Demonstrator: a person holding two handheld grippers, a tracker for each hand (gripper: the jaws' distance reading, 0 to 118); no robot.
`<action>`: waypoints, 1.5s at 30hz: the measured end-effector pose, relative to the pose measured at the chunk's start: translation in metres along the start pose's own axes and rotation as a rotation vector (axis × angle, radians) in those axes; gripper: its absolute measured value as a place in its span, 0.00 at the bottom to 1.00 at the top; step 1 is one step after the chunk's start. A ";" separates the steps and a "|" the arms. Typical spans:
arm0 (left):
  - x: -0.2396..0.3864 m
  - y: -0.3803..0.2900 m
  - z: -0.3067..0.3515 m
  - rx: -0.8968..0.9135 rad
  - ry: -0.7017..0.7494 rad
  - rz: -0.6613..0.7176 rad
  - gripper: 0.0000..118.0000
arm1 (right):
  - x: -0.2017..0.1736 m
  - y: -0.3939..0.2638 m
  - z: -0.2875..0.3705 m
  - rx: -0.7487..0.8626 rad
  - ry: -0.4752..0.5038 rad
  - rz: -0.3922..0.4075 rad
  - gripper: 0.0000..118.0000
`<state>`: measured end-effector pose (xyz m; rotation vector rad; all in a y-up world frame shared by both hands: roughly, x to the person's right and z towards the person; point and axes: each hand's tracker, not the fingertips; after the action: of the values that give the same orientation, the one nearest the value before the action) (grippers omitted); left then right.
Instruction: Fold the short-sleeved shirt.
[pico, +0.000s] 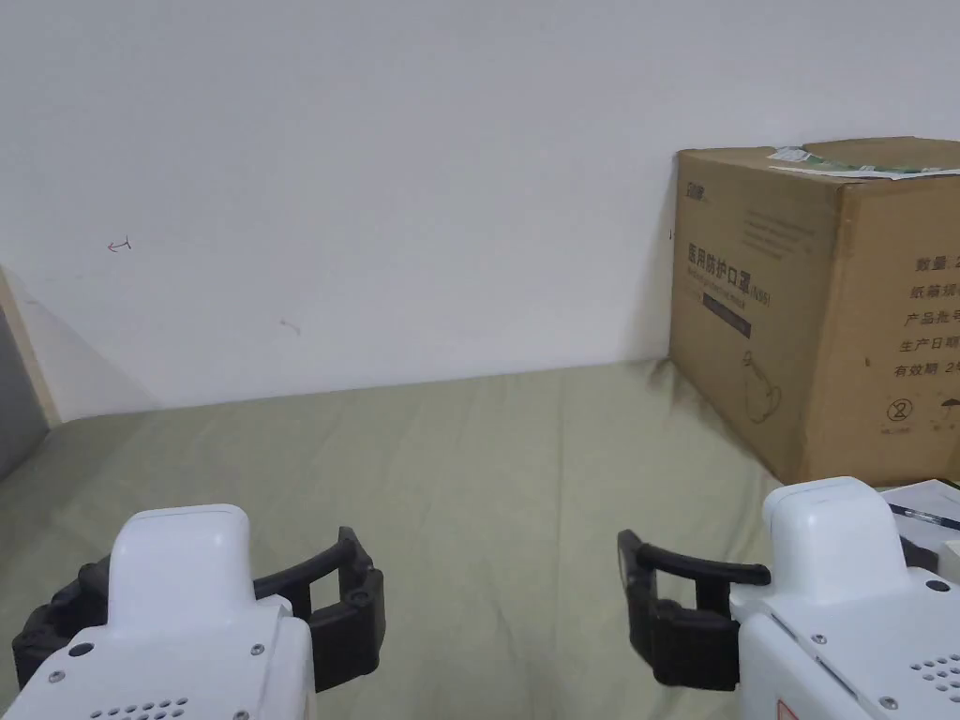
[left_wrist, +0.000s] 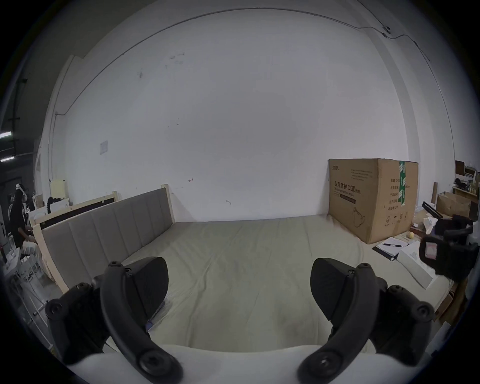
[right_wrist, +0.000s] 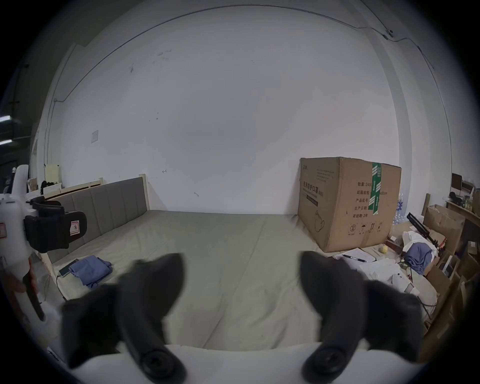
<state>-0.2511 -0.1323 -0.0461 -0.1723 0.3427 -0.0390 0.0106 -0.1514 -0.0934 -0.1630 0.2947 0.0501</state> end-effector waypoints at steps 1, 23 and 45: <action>-0.002 0.002 0.001 0.003 -0.009 0.004 0.94 | 0.001 0.001 0.001 0.012 -0.002 0.004 1.00; -0.012 0.018 0.003 -0.107 -0.124 0.129 0.94 | 0.016 0.002 -0.005 -0.015 0.002 -0.071 1.00; -0.001 0.010 0.008 0.000 -0.088 0.009 0.94 | 0.012 -0.002 -0.010 -0.010 -0.005 -0.047 1.00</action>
<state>-0.2489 -0.1207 -0.0403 -0.1716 0.2560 -0.0222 0.0191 -0.1549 -0.1060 -0.1797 0.2853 0.0058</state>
